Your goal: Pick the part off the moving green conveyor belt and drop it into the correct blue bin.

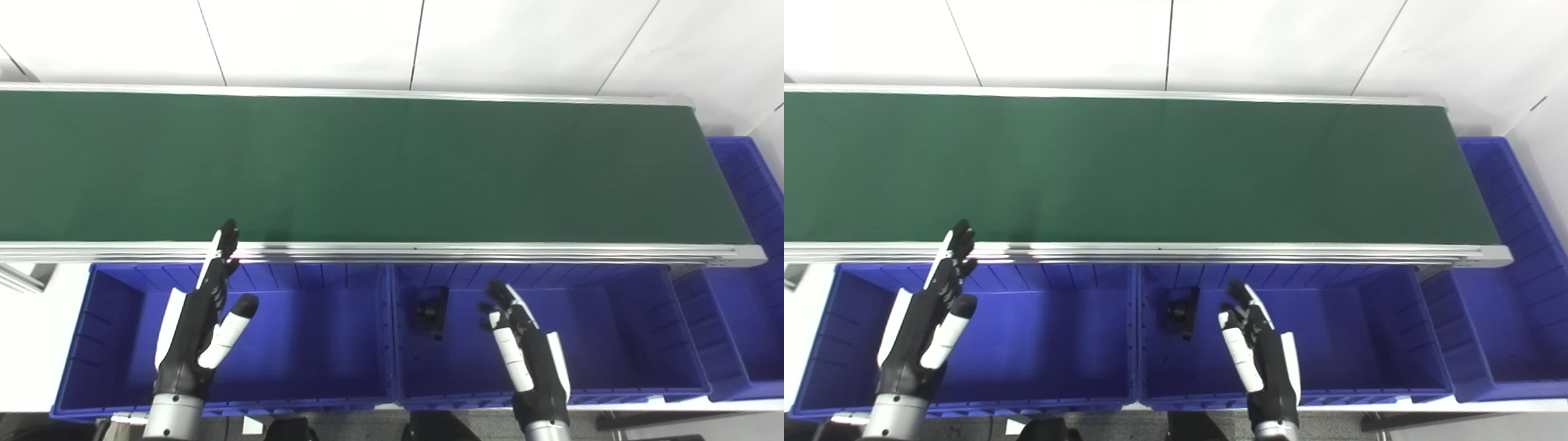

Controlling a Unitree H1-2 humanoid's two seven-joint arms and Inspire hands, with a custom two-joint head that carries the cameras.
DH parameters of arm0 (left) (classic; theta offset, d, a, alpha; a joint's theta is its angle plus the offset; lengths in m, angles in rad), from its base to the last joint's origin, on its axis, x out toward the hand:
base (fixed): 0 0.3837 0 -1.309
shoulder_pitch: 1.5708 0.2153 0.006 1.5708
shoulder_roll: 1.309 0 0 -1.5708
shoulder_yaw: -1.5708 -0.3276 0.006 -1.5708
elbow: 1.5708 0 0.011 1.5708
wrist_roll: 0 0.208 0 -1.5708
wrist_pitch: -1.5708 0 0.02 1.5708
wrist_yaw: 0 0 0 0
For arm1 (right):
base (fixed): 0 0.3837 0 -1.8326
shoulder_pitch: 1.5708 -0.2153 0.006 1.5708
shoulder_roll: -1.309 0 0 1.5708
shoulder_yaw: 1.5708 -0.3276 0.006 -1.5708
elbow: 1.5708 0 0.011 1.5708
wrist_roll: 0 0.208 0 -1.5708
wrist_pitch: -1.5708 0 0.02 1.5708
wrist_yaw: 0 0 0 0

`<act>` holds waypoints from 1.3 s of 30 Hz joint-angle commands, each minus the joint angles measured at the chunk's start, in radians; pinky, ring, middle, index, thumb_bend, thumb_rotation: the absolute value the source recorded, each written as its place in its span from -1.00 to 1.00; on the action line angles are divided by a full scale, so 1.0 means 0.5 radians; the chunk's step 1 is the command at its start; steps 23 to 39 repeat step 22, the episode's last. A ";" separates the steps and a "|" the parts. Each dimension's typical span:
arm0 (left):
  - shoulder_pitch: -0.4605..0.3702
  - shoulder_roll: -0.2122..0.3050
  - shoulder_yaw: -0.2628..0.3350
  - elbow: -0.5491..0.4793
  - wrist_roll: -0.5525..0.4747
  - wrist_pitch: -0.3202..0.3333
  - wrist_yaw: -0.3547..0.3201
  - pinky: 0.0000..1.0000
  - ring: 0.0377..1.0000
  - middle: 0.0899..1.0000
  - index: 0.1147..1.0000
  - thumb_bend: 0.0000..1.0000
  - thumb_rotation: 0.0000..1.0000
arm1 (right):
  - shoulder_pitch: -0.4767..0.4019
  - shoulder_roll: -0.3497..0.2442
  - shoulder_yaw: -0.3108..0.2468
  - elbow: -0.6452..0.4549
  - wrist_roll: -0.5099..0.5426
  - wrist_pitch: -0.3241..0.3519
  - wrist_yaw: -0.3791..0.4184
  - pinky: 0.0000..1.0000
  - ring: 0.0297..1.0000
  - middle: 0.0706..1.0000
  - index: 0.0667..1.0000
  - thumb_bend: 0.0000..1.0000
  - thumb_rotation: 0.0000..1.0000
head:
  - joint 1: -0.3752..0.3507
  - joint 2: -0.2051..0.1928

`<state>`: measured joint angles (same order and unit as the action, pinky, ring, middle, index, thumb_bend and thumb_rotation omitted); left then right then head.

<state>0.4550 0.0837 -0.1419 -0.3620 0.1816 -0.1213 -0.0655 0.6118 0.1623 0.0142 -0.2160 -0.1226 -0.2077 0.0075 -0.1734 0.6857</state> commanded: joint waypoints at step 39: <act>0.024 -0.051 -0.034 -0.086 -0.036 -0.183 0.006 0.94 0.99 1.00 1.00 0.41 0.71 | -0.012 -0.097 0.097 0.020 -0.051 -0.438 -0.125 0.74 0.79 0.87 0.84 0.31 0.72 | 0.017 0.065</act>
